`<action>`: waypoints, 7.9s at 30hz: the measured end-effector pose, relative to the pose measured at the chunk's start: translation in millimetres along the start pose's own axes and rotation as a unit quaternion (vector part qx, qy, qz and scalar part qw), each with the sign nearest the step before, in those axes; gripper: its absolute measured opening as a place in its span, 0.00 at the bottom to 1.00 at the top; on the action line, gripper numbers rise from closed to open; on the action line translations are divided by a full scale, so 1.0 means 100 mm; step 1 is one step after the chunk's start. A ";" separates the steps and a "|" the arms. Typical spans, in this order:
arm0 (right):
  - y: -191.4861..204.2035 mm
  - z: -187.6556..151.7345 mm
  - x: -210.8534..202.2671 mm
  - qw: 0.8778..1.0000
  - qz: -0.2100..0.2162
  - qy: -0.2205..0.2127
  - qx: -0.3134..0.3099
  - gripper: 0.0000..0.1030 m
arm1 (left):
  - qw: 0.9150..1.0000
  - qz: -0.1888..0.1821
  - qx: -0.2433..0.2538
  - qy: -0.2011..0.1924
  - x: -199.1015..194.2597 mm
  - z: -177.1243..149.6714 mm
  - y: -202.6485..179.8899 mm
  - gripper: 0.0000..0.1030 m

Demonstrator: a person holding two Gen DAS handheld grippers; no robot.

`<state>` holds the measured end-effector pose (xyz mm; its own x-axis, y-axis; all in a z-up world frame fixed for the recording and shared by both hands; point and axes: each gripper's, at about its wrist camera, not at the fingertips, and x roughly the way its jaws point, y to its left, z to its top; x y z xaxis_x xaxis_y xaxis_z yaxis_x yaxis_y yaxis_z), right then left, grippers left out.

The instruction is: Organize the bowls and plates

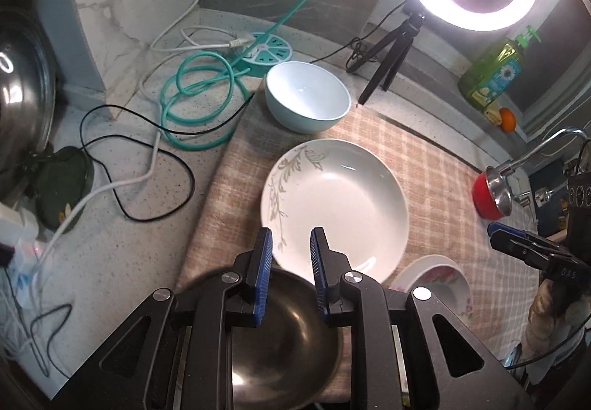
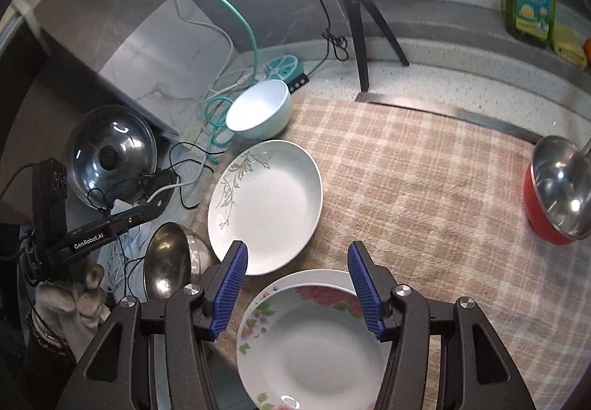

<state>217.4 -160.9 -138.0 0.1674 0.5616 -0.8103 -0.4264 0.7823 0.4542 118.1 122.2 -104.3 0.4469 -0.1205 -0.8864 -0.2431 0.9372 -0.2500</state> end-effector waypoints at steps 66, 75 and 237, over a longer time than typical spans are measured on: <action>-0.22 0.12 1.01 0.984 -0.053 0.060 0.161 0.07 | 0.986 -0.051 0.116 0.109 1.01 0.54 -0.04 0.09; -0.23 0.11 0.79 0.983 -0.047 0.043 0.169 0.07 | 0.986 -0.061 0.126 0.091 0.88 0.60 -0.19 0.09; 0.84 -0.49 0.15 0.994 0.026 0.032 -0.098 0.38 | 0.981 0.024 -0.181 -0.064 -0.34 -1.37 0.72 0.29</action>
<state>140.4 -100.2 -129.9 0.0872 0.5763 -0.8126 -0.5993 0.6819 0.4194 -32.3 148.7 -145.1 0.5258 -0.0155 -0.8505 -0.5464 0.7601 -0.3517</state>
